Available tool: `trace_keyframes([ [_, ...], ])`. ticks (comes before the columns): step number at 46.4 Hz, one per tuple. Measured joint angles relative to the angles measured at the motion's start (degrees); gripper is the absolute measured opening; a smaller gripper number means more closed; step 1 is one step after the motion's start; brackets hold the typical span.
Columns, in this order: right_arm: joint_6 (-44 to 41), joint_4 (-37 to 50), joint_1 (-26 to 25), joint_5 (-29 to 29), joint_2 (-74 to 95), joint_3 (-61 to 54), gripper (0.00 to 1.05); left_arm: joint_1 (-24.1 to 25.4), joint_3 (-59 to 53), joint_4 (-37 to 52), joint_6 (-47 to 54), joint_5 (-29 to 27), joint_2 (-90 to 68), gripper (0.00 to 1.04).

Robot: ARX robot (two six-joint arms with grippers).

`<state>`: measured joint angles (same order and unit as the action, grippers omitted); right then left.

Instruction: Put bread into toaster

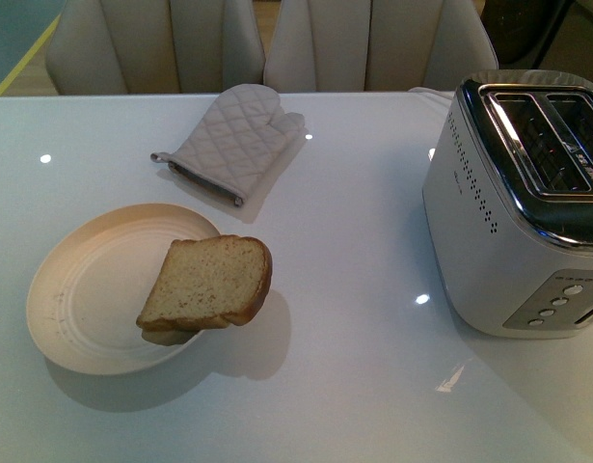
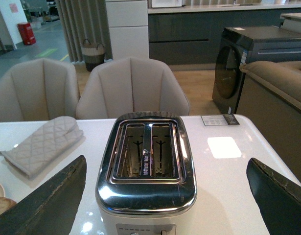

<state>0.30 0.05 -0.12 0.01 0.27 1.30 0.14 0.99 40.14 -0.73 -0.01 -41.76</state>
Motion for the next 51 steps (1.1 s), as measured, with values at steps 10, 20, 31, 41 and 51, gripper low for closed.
trace_keyframes([
  [10,0.0,0.0,0.0,0.0,0.0,0.0,0.96,0.0,-0.3,-7.7,0.1,0.0,8.5,0.03],
  [20,0.0,0.0,0.0,0.0,0.0,0.0,0.96,0.0,-0.3,-14.9,0.1,0.0,16.3,0.03],
  [31,0.0,0.0,0.0,0.0,0.0,0.0,0.96,0.0,-0.3,-21.7,0.1,0.0,23.4,0.03],
  [41,0.0,0.0,0.0,0.0,0.0,0.0,0.96,0.0,-0.3,-25.5,0.1,0.0,27.2,0.03],
  [51,0.0,0.0,0.0,0.0,0.0,0.0,0.96,0.0,-0.3,-29.0,0.1,0.0,30.7,0.03],
])
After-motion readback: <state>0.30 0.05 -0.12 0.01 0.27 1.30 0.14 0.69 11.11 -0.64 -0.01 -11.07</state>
